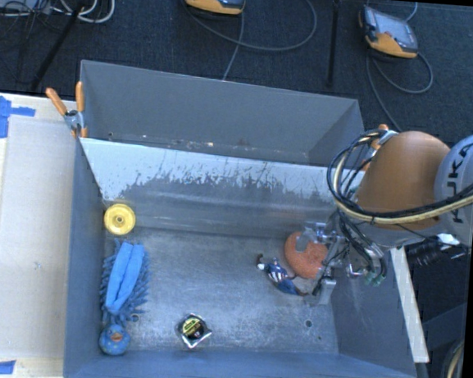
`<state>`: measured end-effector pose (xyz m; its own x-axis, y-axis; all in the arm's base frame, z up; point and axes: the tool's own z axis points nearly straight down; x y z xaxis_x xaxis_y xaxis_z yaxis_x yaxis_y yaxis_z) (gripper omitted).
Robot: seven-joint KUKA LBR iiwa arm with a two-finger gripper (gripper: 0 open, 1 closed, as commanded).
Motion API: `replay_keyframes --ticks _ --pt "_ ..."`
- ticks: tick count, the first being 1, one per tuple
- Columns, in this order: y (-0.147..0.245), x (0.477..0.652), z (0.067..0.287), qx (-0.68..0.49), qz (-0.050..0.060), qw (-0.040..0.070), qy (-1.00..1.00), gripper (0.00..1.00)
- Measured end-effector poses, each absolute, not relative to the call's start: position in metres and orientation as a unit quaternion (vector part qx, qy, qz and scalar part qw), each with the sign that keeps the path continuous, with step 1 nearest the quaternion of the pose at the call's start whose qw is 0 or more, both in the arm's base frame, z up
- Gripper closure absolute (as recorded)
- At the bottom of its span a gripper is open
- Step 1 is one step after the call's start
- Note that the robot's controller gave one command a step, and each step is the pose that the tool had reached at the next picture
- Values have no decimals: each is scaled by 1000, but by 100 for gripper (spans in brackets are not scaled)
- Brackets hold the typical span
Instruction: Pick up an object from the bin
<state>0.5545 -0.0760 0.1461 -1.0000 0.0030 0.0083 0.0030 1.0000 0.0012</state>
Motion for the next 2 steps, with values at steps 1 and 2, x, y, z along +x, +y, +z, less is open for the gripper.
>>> replay_keyframes --ticks 1,2 --pt "-76 556 150 -1 0 0 -1000 0" --pt "-77 557 100 -11 0 -3 -1000 0"
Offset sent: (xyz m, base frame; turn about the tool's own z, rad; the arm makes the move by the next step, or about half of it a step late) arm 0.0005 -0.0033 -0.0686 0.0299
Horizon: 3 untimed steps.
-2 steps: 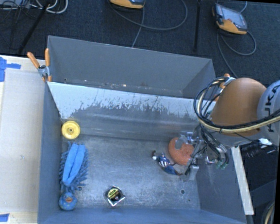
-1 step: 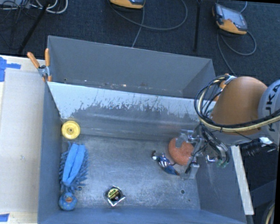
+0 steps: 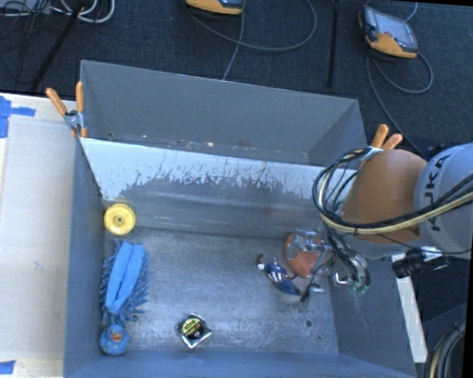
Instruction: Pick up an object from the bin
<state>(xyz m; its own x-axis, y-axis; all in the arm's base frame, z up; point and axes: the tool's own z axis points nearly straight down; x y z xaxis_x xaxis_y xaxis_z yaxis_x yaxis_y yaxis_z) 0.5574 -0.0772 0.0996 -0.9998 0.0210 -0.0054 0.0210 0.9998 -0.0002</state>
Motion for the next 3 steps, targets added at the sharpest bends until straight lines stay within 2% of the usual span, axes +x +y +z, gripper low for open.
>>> replay_keyframes --ticks 1,2,3 --pt "-77 552 59 18 1 -2 1000 0" --pt "-89 553 71 43 0 1 999 100" --pt "-89 553 70 43 0 1 999 100"
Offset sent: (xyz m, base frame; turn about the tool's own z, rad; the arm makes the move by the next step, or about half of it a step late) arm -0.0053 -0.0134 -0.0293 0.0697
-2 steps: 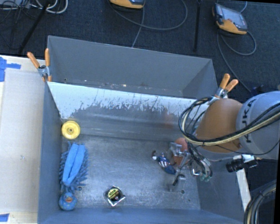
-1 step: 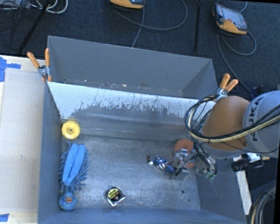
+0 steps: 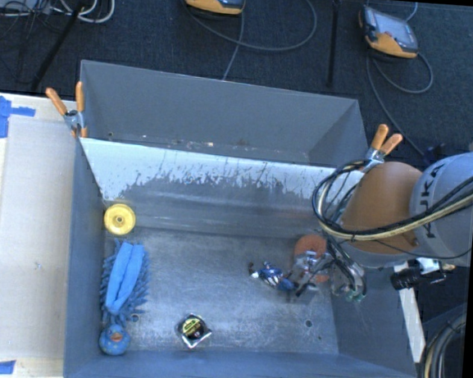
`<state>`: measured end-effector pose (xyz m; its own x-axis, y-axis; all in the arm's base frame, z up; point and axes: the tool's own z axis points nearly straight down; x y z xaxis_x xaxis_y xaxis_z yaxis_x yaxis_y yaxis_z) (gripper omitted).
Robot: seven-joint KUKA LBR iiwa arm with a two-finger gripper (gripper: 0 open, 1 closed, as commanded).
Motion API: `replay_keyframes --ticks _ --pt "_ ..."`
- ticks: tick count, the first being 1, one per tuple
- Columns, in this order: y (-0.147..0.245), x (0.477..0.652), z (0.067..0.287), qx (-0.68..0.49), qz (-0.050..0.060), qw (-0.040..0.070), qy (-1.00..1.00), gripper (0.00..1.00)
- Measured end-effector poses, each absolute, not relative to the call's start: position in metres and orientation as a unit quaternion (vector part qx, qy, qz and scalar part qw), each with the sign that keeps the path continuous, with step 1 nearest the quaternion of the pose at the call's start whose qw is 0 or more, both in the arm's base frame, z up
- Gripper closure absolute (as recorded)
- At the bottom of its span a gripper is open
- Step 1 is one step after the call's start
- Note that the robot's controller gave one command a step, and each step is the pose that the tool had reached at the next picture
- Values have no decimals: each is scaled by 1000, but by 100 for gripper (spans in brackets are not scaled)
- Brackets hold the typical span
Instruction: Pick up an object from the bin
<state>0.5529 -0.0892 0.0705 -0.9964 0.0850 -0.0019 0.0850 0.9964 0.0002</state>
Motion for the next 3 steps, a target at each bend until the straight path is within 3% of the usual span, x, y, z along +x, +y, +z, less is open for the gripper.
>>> replay_keyframes --ticks 2,3 --pt "-85 554 88 37 0 1 999 100" --pt "-85 545 211 21 0 0 1000 100"
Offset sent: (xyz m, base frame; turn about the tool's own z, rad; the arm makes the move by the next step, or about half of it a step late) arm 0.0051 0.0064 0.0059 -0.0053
